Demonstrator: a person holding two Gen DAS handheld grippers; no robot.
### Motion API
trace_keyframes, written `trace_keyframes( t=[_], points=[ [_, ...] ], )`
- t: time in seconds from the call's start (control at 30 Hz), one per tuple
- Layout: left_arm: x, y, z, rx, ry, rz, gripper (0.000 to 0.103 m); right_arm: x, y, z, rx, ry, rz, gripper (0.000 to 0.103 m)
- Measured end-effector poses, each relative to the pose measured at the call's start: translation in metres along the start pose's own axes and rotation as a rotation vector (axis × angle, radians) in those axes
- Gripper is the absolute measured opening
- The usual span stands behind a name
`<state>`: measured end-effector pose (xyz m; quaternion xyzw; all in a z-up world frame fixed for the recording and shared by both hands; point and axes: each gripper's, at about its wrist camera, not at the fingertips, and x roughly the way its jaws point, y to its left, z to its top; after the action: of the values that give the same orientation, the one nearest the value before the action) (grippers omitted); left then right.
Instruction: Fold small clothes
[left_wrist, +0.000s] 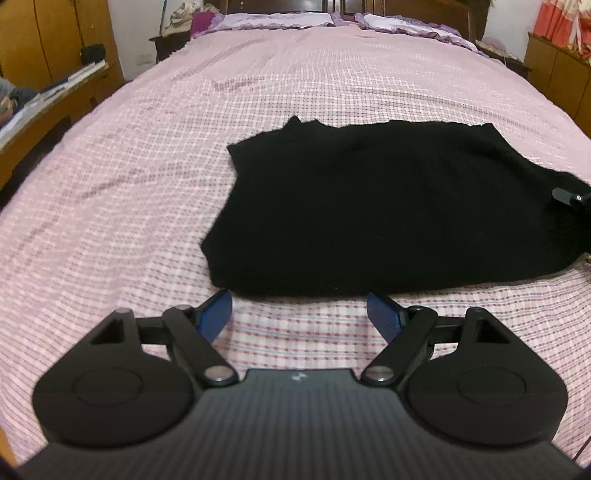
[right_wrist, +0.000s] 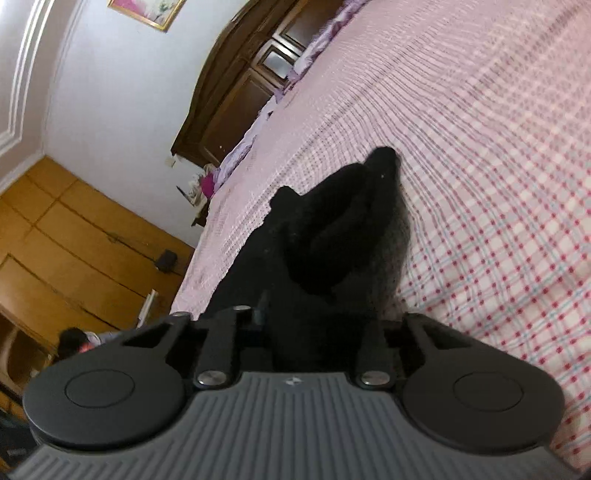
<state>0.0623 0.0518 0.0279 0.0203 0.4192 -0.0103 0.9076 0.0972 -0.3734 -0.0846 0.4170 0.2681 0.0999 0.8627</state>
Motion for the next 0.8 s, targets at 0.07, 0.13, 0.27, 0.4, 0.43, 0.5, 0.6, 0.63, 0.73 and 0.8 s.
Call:
trace_keyframes(
  t=[0.07, 0.13, 0.27, 0.4, 0.43, 0.5, 0.6, 0.63, 0.73, 0.8],
  points=[
    [-0.002, 0.003, 0.003, 0.013, -0.005, -0.002, 0.081, -0.002, 0.006, 0.003, -0.003, -0.008, 0.019, 0.023],
    [-0.003, 0.008, 0.006, 0.020, -0.007, -0.006, 0.081, -0.003, 0.015, 0.005, -0.022, -0.026, 0.029, 0.021],
    [-0.008, 0.018, 0.013, 0.028, -0.018, -0.003, 0.081, -0.005, 0.043, 0.009, -0.069, -0.049, 0.045, 0.018],
    [-0.013, 0.033, 0.017, 0.010, -0.026, 0.006, 0.081, -0.002, 0.073, 0.010, -0.113, -0.031, 0.075, 0.017],
    [-0.014, 0.038, 0.017, -0.004, -0.027, 0.006, 0.081, -0.001, 0.081, 0.010, -0.132, -0.025, 0.078, 0.017],
    [-0.015, 0.047, 0.019, -0.030, -0.017, -0.006, 0.081, 0.001, 0.099, 0.008, -0.168, -0.019, 0.081, 0.017],
    [-0.016, 0.061, 0.023, -0.063, -0.008, -0.020, 0.081, 0.004, 0.126, 0.006, -0.215, -0.013, 0.088, 0.016],
    [-0.017, 0.063, 0.024, -0.065, -0.010, -0.018, 0.081, 0.006, 0.135, 0.005, -0.224, -0.012, 0.095, 0.016],
    [-0.022, 0.069, 0.029, -0.049, -0.032, -0.002, 0.081, 0.012, 0.163, -0.001, -0.237, 0.001, 0.120, 0.016],
    [-0.028, 0.073, 0.032, -0.040, -0.054, 0.006, 0.081, 0.019, 0.182, -0.008, -0.250, 0.021, 0.141, 0.016]
  ],
)
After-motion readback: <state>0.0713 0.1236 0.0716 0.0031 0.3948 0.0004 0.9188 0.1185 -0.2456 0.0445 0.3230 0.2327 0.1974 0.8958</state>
